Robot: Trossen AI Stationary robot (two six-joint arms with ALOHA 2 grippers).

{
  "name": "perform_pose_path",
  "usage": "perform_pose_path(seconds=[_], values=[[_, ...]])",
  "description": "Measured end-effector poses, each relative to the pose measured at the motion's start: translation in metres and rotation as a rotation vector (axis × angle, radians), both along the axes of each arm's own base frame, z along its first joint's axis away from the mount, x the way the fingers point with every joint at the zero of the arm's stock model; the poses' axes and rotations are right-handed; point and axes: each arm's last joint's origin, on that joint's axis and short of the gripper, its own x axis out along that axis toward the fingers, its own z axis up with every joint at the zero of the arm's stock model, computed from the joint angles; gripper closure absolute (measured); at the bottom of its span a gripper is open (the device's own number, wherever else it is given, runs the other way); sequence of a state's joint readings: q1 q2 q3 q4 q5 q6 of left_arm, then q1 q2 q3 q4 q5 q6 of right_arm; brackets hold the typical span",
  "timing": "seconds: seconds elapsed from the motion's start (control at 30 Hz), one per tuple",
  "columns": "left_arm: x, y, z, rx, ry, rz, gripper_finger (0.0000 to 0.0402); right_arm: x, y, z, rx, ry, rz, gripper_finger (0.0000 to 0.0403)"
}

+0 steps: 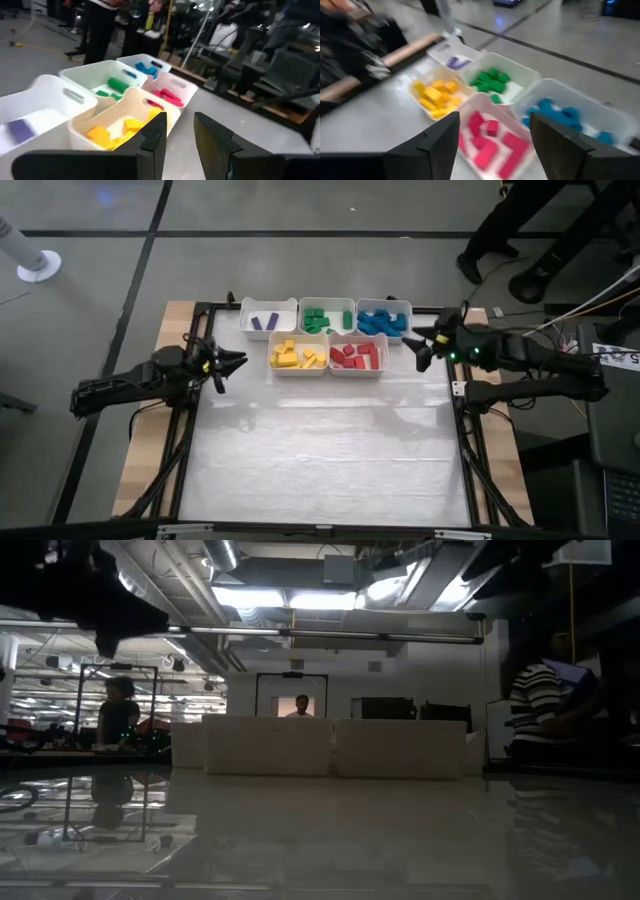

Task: Sort blocks
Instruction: Return to Home Position

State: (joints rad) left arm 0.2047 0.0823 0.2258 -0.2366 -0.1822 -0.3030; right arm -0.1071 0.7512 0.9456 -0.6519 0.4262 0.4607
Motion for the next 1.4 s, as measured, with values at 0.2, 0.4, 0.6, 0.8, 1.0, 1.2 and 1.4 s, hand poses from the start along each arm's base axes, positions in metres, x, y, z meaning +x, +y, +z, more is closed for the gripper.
perform_pose_path(seconds=[0.2,0.4,0.6,0.8,1.0,1.2,1.4], values=[[0.012,0.0,-0.023,-0.006,-0.139,-0.082,0.0315,-0.006,0.015,-0.026,0.0,-0.173,0.096,0.0164],[0.014,0.0,-0.032,-0.007,-0.133,-0.082,0.0315,-0.02,0.023,-0.049,-0.006,-0.242,0.104,0.0164],[0.014,0.0,-0.032,0.047,-0.11,-0.084,0.0315,-0.051,0.022,-0.049,-0.011,-0.368,0.075,0.0164],[0.015,0.001,-0.038,0.037,-0.096,-0.084,0.0315,-0.077,0.019,-0.051,-0.021,-0.408,0.081,0.0164],[0.016,0.001,-0.048,-0.024,-0.06,-0.078,0.0315,-0.096,0.016,-0.053,-0.027,-0.449,0.075,0.0164],[0.015,0.001,-0.047,-0.001,-0.056,-0.069,0.0315,-0.108,0.015,-0.059,-0.027,-0.437,0.075,0.0164],[0.015,0.001,-0.047,0.003,-0.055,-0.068,0.0315,-0.104,0.015,-0.074,-0.023,-0.442,0.075,0.0164]])
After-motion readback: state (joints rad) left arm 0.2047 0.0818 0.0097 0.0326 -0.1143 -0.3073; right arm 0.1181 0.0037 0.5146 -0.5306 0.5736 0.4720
